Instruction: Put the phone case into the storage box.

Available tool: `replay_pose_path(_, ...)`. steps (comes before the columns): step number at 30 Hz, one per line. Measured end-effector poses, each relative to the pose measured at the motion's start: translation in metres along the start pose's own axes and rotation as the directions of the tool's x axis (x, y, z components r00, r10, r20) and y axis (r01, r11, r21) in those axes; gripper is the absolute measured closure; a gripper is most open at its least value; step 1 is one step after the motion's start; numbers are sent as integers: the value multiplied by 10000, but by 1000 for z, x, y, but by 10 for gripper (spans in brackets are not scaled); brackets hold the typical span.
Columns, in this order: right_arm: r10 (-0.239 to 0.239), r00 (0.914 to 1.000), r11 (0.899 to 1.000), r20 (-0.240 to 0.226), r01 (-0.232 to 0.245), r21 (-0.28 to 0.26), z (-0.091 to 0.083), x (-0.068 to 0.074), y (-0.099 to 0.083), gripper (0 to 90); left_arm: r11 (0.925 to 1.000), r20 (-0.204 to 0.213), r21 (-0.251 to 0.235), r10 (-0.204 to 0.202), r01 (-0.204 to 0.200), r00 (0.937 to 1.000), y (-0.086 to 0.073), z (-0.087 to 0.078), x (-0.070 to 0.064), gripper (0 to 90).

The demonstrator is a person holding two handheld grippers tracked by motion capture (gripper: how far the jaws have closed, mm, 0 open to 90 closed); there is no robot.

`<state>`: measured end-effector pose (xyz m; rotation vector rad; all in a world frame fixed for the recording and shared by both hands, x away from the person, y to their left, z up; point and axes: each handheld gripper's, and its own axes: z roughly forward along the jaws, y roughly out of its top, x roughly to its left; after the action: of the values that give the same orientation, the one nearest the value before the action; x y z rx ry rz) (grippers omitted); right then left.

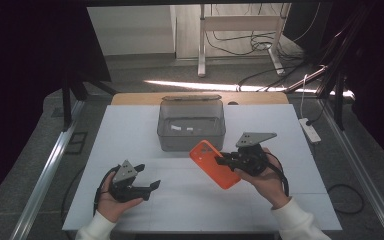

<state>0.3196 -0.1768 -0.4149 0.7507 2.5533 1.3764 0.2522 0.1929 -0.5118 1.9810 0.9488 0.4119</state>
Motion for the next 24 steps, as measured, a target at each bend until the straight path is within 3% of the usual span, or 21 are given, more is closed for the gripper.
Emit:
replay_pose_path(14, 529, 9984, 9981, 217, -522, -319, -2, 0, 17, 802, 10000, 43, -23, 42, -42, 10000, 0, 1, -2, 177)
replay_pose_path(24, 431, 9968, 9981, 677, -400, -462, -3, 3, 29, 802, 10000, 157, 37, 30, -31, 9999, 0, 2, -2, 173)
